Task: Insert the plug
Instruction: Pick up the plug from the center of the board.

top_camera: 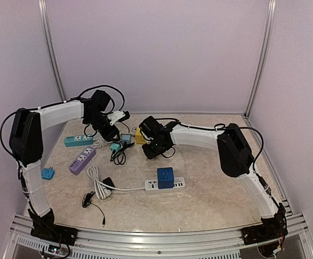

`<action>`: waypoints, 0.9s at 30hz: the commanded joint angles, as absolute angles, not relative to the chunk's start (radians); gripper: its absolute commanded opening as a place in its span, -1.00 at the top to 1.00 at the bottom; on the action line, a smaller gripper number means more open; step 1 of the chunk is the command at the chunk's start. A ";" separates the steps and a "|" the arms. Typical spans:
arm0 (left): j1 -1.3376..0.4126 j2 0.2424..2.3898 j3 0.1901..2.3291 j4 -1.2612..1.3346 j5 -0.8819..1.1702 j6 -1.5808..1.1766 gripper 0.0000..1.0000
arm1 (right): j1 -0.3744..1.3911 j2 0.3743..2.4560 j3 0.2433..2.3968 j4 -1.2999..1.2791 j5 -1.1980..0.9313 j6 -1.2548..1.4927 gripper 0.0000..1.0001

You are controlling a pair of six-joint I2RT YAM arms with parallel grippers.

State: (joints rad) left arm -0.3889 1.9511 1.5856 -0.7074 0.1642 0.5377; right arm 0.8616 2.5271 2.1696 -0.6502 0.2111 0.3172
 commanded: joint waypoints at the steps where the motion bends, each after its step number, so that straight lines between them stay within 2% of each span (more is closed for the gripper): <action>1: -0.396 1.893 1.647 -0.789 0.231 0.502 0.15 | 0.859 2.393 2.035 -0.574 0.175 0.238 1.00; 5: -0.405 1.829 1.701 -0.871 0.337 0.448 -0.17 | 0.893 2.133 1.772 -0.332 0.213 0.113 1.00; 10: -0.449 1.710 1.739 -0.980 0.470 0.405 -0.74 | 0.957 1.801 1.401 0.042 0.232 -0.056 1.00; 13: -0.490 1.643 1.771 -1.047 0.581 0.380 -0.90 | 1.018 1.680 1.253 0.189 0.246 -0.177 1.00; 17: -0.542 1.579 1.825 -1.100 0.694 0.334 -0.97 | 1.080 1.602 1.199 0.263 0.269 -0.270 1.00; 21: -0.591 1.561 1.863 -1.128 0.700 0.289 -0.97 | 1.127 1.574 1.203 0.286 0.276 -0.315 1.00; 24: -0.611 1.565 1.858 -1.112 0.685 0.217 -0.91 | 1.164 1.576 1.202 0.323 0.311 -0.379 1.00; 27: -0.617 1.590 1.858 -1.112 0.661 0.168 -0.75 | 1.187 1.584 1.220 0.329 0.372 -0.408 1.00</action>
